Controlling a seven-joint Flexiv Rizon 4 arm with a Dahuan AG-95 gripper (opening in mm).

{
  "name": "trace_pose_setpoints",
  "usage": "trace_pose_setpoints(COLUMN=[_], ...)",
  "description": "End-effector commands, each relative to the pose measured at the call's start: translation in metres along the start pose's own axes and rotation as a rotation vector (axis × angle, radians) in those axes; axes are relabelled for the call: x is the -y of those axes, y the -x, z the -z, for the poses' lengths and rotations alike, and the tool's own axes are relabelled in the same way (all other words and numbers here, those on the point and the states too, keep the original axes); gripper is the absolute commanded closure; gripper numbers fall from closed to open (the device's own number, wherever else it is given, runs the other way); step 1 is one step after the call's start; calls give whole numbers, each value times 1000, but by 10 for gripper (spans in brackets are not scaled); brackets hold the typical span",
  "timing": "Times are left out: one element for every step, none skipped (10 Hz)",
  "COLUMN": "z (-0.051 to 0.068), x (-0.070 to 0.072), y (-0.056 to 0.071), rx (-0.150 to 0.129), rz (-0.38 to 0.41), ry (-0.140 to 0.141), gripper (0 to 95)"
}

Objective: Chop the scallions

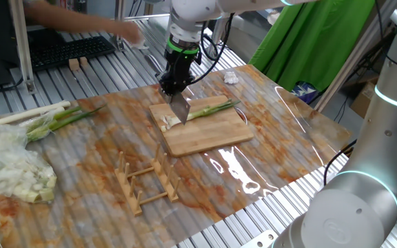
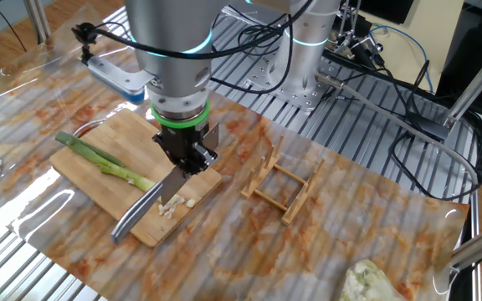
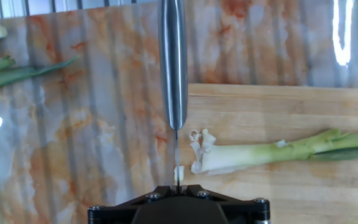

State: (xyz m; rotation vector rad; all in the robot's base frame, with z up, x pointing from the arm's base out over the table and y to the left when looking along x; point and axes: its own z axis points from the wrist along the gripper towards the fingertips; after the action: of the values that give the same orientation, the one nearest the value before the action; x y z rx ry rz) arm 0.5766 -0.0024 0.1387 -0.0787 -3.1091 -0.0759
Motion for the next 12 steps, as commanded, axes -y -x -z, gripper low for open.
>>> trace_pose_setpoints(z=[-8,-9,-9,-9,-10,-12,-15,-17,-19,-19,-20,-20], x=[-2,-3,-2,-1,1,5,11,18,22,25,27,31], y=[12,14,18,21,24,26,28,30,31,31,31,30], rx=[-43,-38,-34,-38,-37,-29,-22,-20,-19,-18,-17,-18], rz=[-85,-71,-77,-80,-84,-83,-78,-68,-56,-51,-50,-46], ry=[-40,-45,-38,-46,-46,-43,-44,-42,-42,-42,-44,-44], gripper=[950,950,950,950,950,950,950,950,950,950,950,950])
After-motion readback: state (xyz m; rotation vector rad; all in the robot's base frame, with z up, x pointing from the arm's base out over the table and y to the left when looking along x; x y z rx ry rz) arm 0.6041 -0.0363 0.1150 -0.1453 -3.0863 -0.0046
